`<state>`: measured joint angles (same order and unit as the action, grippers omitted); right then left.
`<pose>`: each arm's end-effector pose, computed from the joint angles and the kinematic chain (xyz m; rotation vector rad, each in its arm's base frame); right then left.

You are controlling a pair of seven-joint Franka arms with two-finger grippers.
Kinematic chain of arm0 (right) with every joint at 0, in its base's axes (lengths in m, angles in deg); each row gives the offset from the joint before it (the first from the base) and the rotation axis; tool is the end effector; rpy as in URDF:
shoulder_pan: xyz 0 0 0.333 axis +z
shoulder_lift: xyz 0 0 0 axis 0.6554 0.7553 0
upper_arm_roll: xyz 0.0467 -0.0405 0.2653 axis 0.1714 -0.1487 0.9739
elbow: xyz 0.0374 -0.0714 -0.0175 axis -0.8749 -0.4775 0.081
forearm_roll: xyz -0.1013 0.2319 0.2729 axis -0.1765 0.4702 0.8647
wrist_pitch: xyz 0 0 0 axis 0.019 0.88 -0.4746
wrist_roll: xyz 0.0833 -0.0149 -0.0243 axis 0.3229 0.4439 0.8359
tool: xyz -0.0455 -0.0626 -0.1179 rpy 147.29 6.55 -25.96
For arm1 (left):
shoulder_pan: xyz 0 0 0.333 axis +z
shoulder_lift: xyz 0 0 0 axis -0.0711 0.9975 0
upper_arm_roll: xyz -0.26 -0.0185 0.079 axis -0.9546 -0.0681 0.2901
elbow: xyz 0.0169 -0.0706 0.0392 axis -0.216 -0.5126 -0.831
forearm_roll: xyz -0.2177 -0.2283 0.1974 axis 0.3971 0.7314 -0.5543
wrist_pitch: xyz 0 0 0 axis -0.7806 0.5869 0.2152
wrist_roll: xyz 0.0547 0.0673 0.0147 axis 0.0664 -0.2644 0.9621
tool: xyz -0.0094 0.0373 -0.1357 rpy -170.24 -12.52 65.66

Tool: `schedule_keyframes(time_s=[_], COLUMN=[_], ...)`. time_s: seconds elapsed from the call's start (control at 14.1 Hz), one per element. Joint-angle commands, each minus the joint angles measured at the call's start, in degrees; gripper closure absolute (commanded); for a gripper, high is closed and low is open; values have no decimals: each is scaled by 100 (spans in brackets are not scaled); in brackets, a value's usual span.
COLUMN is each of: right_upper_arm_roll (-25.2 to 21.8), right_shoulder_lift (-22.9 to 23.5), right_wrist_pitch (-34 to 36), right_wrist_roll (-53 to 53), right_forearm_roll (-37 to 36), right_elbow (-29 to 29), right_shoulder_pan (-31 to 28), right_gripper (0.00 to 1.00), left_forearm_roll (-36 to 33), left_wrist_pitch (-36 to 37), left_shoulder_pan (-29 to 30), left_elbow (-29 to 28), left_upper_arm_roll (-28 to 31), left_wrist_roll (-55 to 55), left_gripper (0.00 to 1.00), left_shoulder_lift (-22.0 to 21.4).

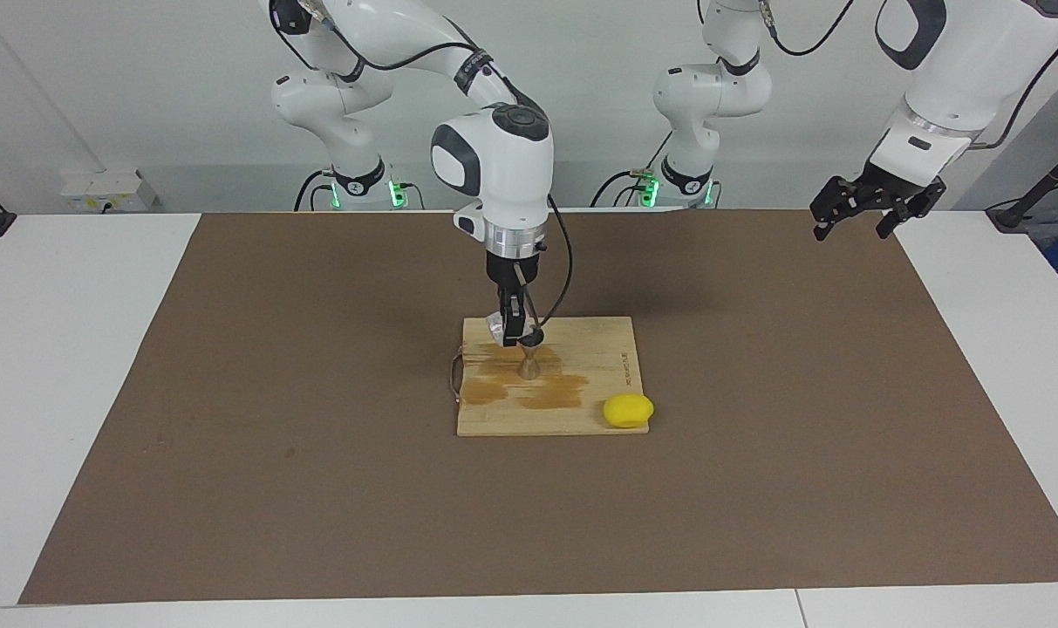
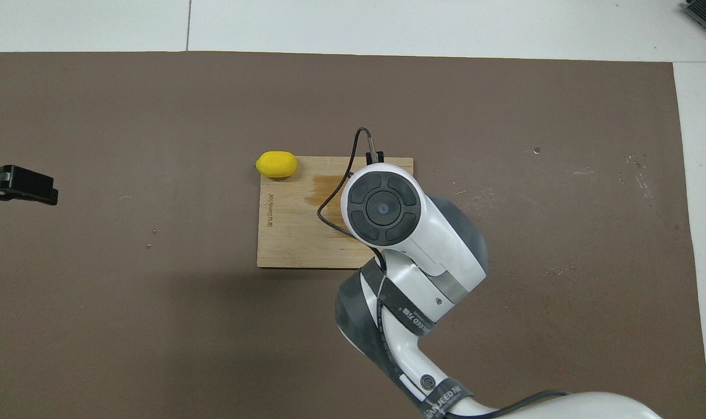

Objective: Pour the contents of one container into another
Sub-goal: 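Raise the glass upright and carry it away from the board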

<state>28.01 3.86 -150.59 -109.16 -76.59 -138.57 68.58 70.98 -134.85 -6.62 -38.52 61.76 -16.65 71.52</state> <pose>0.5333 0.3402 0.3765 -2.2005 2.0563 -0.3278 0.5230 -0.0072 0.5420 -3.1255 0.0807 0.0399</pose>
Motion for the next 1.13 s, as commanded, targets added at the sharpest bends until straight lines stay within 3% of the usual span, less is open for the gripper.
schedule_keyframes(time_s=[0.0, 0.5, 1.06], right_upper_arm_roll=[3, 21, 39], right_shoulder_lift=[104, 87, -273], right_wrist_pitch=[74, -348, -577], right_wrist_roll=[-127, -100, 1338], right_forearm_roll=[-16, 818, 3048], right_elbow=[260, 252, 67], right_shoulder_pan=[-38, -318, -1178], right_gripper=[100, 100, 100], left_forearm_roll=[-77, -77, -69], left_wrist_pitch=[19, 54, 71], left_shoulder_pan=[-45, -54, -54], left_elbow=[-8, -8, -34], left_upper_arm_roll=[18, 18, 27], left_wrist_roll=[84, 76, 128], left_gripper=[0, 0, 0], left_shoulder_lift=[-57, -75, -84])
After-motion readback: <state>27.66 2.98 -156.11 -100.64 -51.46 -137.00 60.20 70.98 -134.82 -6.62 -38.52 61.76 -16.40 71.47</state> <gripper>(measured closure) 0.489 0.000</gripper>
